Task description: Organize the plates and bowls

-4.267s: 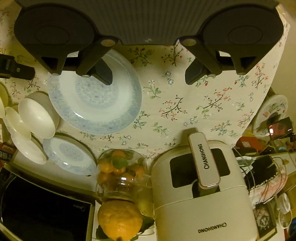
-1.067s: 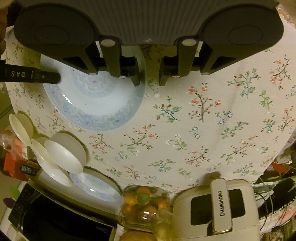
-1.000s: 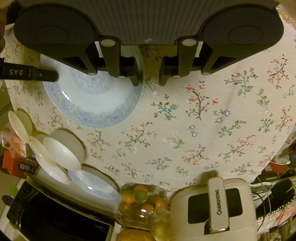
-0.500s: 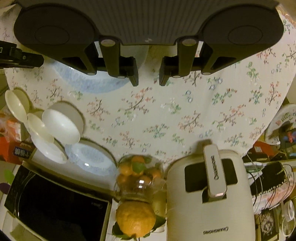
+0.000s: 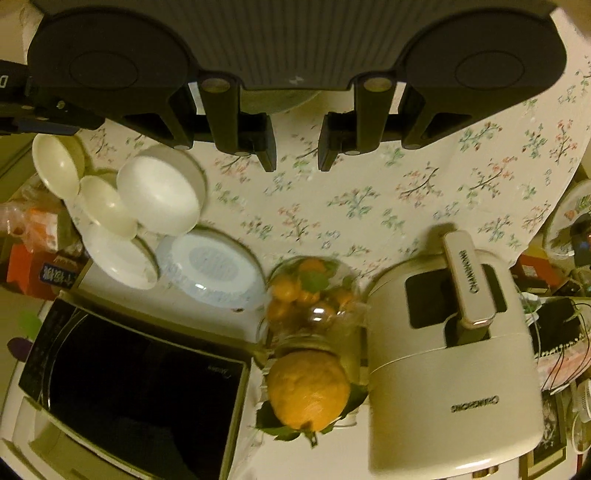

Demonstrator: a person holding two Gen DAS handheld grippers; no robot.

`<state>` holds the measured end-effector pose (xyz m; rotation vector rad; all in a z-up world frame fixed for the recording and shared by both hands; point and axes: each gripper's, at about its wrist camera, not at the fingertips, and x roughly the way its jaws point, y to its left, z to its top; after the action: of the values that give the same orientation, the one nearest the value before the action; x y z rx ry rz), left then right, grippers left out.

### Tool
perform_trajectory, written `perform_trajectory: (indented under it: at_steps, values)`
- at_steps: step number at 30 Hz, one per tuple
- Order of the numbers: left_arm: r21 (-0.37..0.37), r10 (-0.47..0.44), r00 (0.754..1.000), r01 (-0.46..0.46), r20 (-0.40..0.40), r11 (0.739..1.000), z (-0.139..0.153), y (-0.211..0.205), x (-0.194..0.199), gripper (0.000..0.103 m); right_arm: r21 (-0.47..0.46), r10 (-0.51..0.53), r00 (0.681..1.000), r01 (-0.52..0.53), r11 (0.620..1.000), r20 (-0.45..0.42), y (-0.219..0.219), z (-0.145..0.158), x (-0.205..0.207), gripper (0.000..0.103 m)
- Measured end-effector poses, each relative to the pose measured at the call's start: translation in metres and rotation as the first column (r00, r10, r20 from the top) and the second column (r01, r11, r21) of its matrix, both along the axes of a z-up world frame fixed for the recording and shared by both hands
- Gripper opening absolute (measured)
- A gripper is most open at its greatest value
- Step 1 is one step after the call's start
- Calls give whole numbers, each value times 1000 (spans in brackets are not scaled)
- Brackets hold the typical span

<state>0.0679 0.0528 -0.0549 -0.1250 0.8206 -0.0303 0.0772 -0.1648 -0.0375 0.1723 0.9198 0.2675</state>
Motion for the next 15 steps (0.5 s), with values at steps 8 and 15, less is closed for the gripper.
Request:
perform_trajectory:
  at_steps: [8,15]
  values:
    - [-37,-20,1000,19,-14,999,6,-17,15,29,54,-22,999,24,998,-41,-23,8,24,44]
    - [-46,-17,1000,16,-19,999,10,-25,40,36,114,-48,996,56,992,-70,-39,11,40,46]
